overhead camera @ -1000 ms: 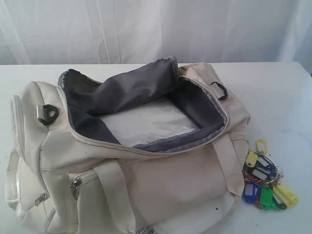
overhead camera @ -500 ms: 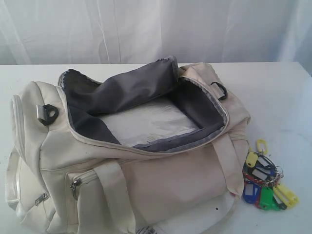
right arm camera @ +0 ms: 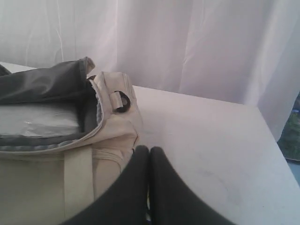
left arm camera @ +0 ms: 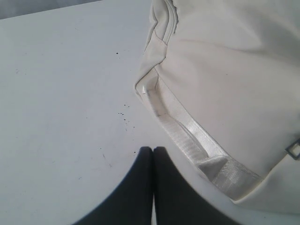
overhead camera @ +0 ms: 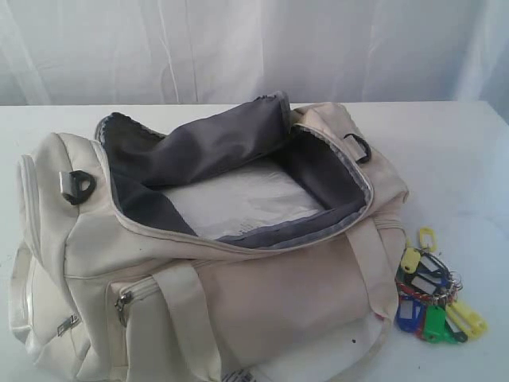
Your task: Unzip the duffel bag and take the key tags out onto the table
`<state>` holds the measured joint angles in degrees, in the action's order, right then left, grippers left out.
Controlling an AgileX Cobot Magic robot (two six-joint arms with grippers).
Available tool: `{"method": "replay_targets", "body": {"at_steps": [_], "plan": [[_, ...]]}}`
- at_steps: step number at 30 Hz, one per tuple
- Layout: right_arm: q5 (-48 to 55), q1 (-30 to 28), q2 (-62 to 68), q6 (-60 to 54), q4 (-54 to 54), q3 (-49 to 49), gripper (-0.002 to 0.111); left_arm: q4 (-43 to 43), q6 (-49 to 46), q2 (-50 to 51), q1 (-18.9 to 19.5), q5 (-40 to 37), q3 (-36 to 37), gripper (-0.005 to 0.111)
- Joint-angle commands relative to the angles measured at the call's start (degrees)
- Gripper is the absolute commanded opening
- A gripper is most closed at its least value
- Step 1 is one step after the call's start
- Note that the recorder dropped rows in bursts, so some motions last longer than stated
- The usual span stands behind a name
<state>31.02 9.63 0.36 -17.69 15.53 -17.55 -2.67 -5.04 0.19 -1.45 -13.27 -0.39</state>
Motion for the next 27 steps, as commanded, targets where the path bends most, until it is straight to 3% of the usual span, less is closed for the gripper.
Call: {"method": "replay_targets", "body": {"at_steps": [1,9,21,27], "plan": [[-4.44,-0.49,-0.36,-0.13,0.14,6.16,0.000,-0.65,0.05,-0.19,0.01,0.03,0.39,0.000],[-9.24,-0.49,-0.36,-0.13,0.25,17.55,0.000,-0.65,0.05,-0.19,0.01,0.03,0.39,0.000],[-13.10,-0.49,-0.36,0.02,0.14,17.55,0.000,-0.65,0.05,-0.19,0.01,0.03,0.39,0.000],[-13.10,-0.49,-0.36,0.02,-16.38,17.55,0.000,-0.65,0.05,-0.19,0.01,0.03,0.39,0.000]]}}
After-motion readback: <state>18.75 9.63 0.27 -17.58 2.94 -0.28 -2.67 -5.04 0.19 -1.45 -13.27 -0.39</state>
